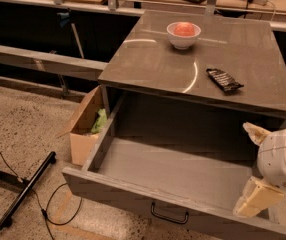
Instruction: Close top drawer
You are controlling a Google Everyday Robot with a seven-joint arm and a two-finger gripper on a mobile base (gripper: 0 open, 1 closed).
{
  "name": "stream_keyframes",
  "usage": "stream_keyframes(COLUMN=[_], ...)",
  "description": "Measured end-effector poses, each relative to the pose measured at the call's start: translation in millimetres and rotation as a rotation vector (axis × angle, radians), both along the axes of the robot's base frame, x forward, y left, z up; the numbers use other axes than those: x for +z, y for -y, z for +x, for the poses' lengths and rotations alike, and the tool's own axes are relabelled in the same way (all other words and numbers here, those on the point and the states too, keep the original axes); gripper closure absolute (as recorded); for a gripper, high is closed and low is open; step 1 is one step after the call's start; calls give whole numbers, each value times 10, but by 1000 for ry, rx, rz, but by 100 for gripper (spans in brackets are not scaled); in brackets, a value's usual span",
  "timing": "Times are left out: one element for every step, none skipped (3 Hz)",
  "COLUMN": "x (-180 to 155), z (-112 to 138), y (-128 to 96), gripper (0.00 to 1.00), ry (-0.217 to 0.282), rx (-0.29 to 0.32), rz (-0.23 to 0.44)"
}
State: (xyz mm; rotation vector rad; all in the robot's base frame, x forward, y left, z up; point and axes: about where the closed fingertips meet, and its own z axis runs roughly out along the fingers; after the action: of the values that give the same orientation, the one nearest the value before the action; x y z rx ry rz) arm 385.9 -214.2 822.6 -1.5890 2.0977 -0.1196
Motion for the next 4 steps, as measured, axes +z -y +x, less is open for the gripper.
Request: stream_keyframes(x=[-285,-472,-599,-719], z=[-196,-342,-572,-818], y=[-58,-90,-74,-74], gripper=[0,0,16,39], ry=[-51,-90,-144,-197], rx=[-5,-2,9,30], rz=[40,57,76,88])
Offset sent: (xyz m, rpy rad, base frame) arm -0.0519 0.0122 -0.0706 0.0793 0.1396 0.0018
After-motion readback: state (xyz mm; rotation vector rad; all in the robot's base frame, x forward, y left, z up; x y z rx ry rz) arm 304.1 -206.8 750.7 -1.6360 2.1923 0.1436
